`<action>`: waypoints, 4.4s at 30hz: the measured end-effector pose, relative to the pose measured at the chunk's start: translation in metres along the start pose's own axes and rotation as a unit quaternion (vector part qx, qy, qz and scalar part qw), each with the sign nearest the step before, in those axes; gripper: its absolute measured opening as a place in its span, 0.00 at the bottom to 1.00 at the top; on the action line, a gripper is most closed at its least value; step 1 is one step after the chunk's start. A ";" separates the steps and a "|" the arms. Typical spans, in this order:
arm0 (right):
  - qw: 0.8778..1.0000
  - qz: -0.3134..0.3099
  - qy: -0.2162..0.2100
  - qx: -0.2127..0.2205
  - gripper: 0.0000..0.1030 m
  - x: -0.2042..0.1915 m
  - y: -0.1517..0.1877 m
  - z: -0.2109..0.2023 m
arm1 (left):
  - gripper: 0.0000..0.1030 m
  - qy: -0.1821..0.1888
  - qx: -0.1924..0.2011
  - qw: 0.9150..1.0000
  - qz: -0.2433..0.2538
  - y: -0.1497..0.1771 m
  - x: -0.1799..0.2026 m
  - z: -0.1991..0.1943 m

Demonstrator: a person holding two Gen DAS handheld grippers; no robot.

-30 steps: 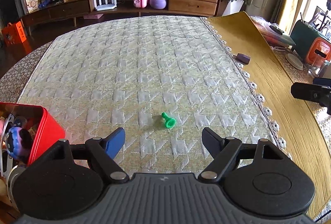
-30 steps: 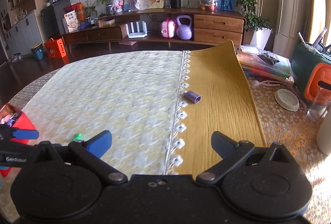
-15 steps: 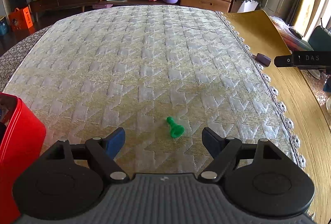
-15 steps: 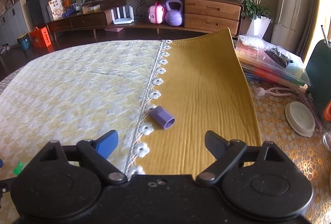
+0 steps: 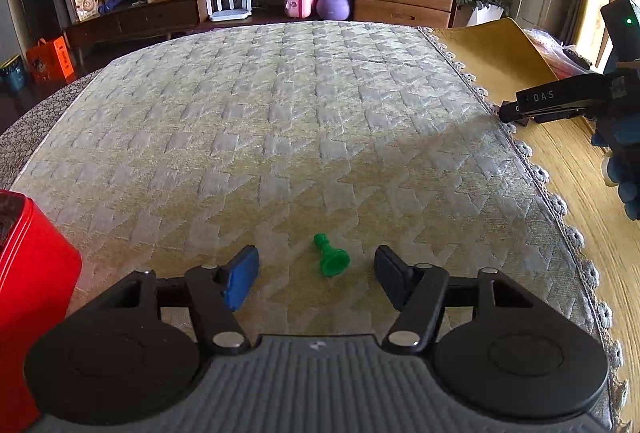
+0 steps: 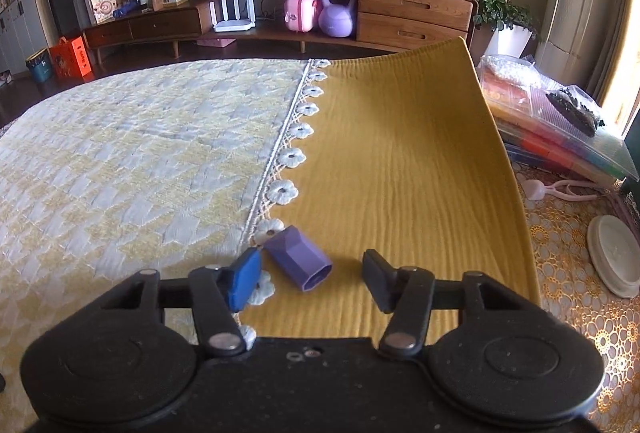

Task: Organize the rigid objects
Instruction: 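Grasp the green toy with the left gripper while the right gripper grasps the purple cap, then carry the green toy into the red tin while the right gripper carries the purple cap there, then release the green toy in the tin while the right gripper releases the purple cap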

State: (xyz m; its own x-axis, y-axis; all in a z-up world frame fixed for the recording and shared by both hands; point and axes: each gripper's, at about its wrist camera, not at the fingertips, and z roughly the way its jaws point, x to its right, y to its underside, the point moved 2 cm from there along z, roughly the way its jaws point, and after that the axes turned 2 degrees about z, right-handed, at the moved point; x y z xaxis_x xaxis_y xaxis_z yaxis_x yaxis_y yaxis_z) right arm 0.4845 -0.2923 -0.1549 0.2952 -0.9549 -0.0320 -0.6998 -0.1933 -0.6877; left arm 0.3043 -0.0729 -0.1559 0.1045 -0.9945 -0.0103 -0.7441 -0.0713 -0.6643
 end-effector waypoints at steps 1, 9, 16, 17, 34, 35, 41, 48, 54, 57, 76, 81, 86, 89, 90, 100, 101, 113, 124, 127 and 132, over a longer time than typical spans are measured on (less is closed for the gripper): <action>1.000 0.001 -0.001 0.002 0.51 0.000 -0.001 0.000 | 0.52 0.000 0.002 1.000 0.000 0.000 0.000 -0.001; 1.000 -0.003 -0.003 0.010 0.19 -0.006 0.003 -0.006 | 0.19 0.000 0.009 1.000 0.016 0.006 0.006 -0.007; 0.999 0.030 -0.014 0.008 0.19 -0.011 0.015 -0.023 | 0.15 0.010 0.009 1.000 0.015 0.003 0.002 -0.007; 0.999 0.040 -0.021 0.007 0.19 -0.013 0.018 -0.027 | 0.14 0.014 0.008 1.000 0.012 0.002 0.000 -0.007; 0.992 0.056 -0.116 0.004 0.19 -0.100 0.092 -0.137 | 0.14 0.029 0.004 0.999 -0.015 0.019 -0.032 -0.062; 0.991 0.054 -0.120 0.006 0.19 -0.106 0.093 -0.144 | 0.15 0.030 0.006 0.999 -0.017 0.020 -0.034 -0.067; 0.991 0.042 -0.127 0.016 0.19 -0.138 0.094 -0.178 | 0.14 0.039 0.016 0.999 -0.023 0.022 -0.051 -0.101; 0.990 0.020 -0.138 0.028 0.19 -0.181 0.091 -0.211 | 0.15 0.044 0.037 0.998 -0.031 0.019 -0.080 -0.139; 0.987 -0.007 -0.154 0.041 0.19 -0.226 0.088 -0.233 | 0.15 0.045 0.044 0.997 -0.032 0.017 -0.114 -0.164; 0.986 -0.017 -0.162 0.045 0.19 -0.247 0.087 -0.241 | 0.15 0.043 0.046 0.997 -0.035 0.018 -0.133 -0.174; 0.980 -0.071 -0.182 0.042 0.19 -0.356 0.076 -0.221 | 0.15 -0.001 0.035 0.998 -0.059 0.029 -0.264 -0.186; 0.980 -0.090 -0.171 0.037 0.19 -0.375 0.073 -0.202 | 0.15 -0.004 0.025 0.998 -0.061 0.035 -0.281 -0.170; 0.982 -0.109 -0.154 0.028 0.19 -0.389 0.071 -0.177 | 0.15 0.001 0.025 0.998 -0.054 0.027 -0.288 -0.152; 0.982 -0.113 -0.148 0.017 0.19 -0.393 0.070 -0.163 | 0.15 0.009 0.026 0.999 -0.046 0.020 -0.289 -0.139; 0.982 -0.116 -0.148 0.014 0.19 -0.395 0.070 -0.159 | 0.15 0.011 0.026 0.999 -0.043 0.018 -0.287 -0.135; 0.982 -0.150 -0.116 0.005 0.19 -0.408 0.070 -0.127 | 0.15 0.035 0.004 0.998 -0.042 -0.003 -0.286 -0.080; 0.982 -0.149 -0.114 0.001 0.19 -0.408 0.070 -0.123 | 0.15 0.039 0.001 0.998 -0.043 -0.004 -0.286 -0.076; 0.980 -0.154 -0.123 -0.006 0.21 -0.411 0.075 -0.119 | 0.15 0.045 -0.035 0.997 -0.042 0.006 -0.285 -0.052; 0.981 -0.129 -0.143 -0.002 0.28 -0.402 0.080 -0.137 | 0.15 0.052 -0.041 0.996 -0.054 0.014 -0.285 -0.061; 0.981 -0.120 -0.151 -0.001 0.30 -0.399 0.080 -0.145 | 0.15 0.054 -0.038 0.996 -0.054 0.019 -0.286 -0.069; 0.980 -0.113 -0.161 0.008 0.33 -0.394 0.082 -0.160 | 0.15 0.052 -0.029 0.997 -0.056 0.027 -0.286 -0.089</action>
State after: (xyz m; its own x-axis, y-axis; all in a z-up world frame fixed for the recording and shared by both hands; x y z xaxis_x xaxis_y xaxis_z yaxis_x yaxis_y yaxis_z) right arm 0.2064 0.0323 -0.0827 0.6336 -0.7667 -0.1036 -0.5836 -0.3857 -0.7146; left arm 0.1956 0.2027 -0.1047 0.1228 -0.9824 0.1405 -0.7687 -0.1838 -0.6127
